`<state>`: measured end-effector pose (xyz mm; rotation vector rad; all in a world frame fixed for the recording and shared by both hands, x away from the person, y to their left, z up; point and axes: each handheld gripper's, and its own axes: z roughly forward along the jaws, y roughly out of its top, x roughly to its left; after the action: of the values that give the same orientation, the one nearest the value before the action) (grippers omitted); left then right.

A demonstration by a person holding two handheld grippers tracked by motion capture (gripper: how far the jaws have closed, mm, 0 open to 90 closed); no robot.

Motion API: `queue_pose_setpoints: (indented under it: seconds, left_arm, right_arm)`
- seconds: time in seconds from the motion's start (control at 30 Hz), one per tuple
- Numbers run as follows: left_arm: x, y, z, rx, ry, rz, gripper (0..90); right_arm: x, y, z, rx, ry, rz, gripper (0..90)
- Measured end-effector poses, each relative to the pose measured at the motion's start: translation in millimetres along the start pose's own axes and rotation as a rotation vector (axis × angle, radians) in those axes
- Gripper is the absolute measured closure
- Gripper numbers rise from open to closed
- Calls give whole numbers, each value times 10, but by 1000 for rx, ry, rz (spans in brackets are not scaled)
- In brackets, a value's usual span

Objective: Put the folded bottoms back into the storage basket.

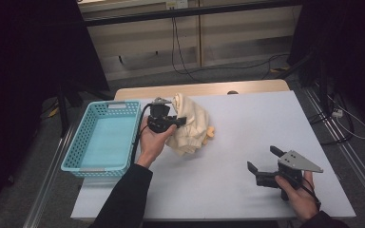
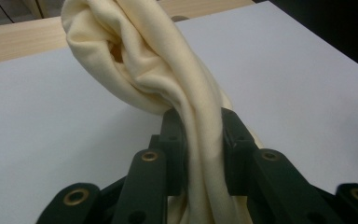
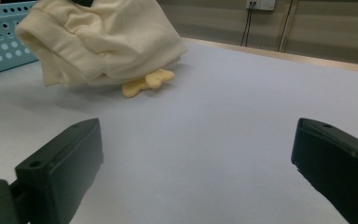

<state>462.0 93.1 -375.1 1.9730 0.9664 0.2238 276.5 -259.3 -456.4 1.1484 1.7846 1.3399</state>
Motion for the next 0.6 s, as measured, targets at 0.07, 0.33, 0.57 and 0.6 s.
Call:
queue_pose_setpoints:
  seconds: [0.07,0.33,0.57,0.6]
  left_arm:
    - [3,9,-33,-13,-5,-2,742]
    - [-23,38,-99,-17,-10,13,743]
    - [-20,81,-201,-37,-18,18,744]
    - [-13,87,-225,-38,-12,23,744]
  right_arm:
    - [1,1,0,-1,0,-2,16]
    - [0,1,-3,-2,2,-3,16]
    - [3,2,-5,-3,4,-5,16]
    - [1,2,-4,-4,4,-6,16]
